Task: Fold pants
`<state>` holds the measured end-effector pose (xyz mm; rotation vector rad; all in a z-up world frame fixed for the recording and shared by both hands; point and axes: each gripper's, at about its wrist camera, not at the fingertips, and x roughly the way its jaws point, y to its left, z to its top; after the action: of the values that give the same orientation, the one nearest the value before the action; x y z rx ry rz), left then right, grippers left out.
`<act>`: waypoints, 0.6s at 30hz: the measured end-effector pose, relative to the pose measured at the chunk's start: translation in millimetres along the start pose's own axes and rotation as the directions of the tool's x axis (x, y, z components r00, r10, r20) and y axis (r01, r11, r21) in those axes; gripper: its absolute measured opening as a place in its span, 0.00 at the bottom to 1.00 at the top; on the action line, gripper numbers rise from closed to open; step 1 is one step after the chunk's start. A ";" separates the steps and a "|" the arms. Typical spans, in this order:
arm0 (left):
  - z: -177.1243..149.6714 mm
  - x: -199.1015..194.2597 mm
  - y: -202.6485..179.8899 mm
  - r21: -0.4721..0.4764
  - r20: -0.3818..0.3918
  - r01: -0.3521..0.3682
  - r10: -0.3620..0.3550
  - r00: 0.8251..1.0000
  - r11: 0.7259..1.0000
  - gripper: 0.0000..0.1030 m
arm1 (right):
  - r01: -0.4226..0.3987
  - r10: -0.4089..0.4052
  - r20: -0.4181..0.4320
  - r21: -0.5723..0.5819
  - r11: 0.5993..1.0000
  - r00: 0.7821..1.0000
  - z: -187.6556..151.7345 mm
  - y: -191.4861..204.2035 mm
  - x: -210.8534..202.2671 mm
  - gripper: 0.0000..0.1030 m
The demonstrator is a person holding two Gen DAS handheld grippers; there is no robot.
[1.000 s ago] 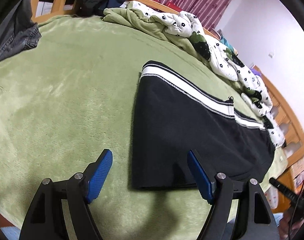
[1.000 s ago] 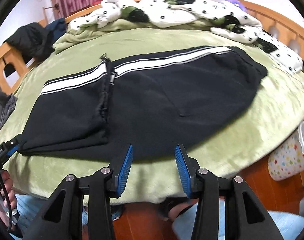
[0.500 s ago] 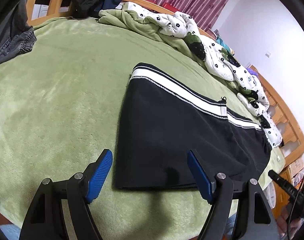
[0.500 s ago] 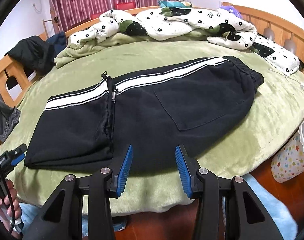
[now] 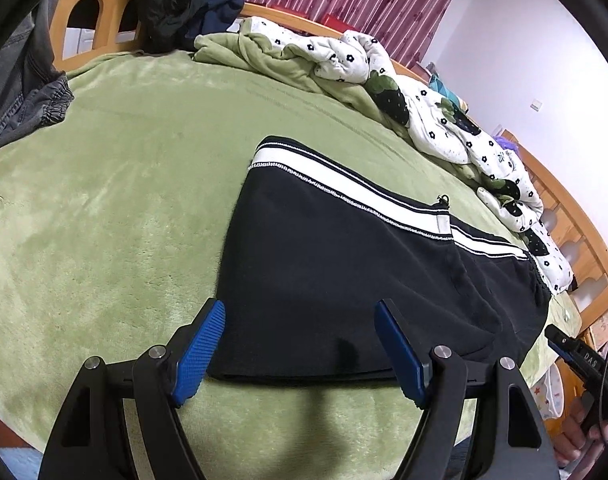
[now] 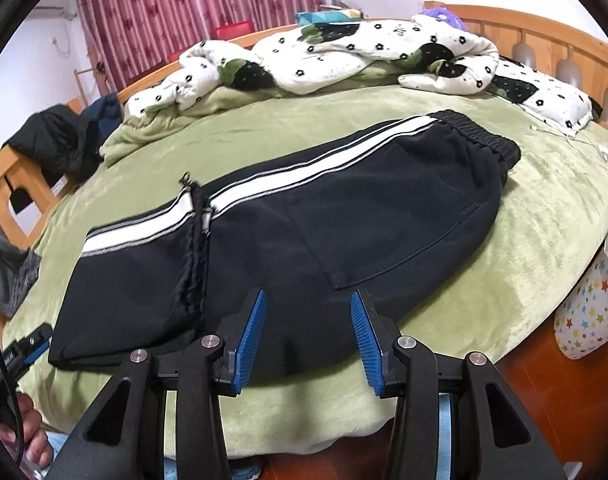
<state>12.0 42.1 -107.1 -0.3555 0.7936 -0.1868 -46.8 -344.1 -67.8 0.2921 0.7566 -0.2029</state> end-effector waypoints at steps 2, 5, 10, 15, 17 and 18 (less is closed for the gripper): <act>-3.1 -0.4 0.0 0.005 0.014 -0.012 0.012 1.000 1.000 0.73 | -0.013 0.013 -0.022 -0.005 1.000 1.000 4.1 -5.8 2.5 0.43; -8.5 0.5 0.1 0.014 0.028 -0.024 0.023 0.999 1.000 0.73 | 0.003 -0.003 -0.005 -0.022 1.000 1.000 5.0 -13.2 0.4 0.43; -14.6 1.4 1.7 0.052 0.046 -0.065 0.063 0.997 0.997 0.73 | 0.011 -0.011 0.004 -0.034 0.999 1.000 1.9 -24.7 -2.1 0.43; -12.0 3.2 4.4 0.039 0.040 -0.056 0.054 0.998 0.998 0.73 | 0.040 -0.041 -0.010 -0.037 0.998 0.999 2.3 -28.8 3.4 0.43; -9.1 2.4 7.4 0.032 0.043 -0.050 0.048 0.998 0.998 0.73 | 0.043 -0.043 -0.005 -0.025 0.999 0.999 4.7 -31.5 3.3 0.43; -7.7 1.9 9.1 0.028 0.043 -0.046 0.044 0.998 0.999 0.73 | 0.050 -0.050 -0.001 -0.018 0.999 0.999 6.5 -31.6 3.4 0.43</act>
<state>8.0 48.1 -116.8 -0.3131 0.7553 -0.1480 -49.2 -376.2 -71.6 0.2561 0.7671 -0.2427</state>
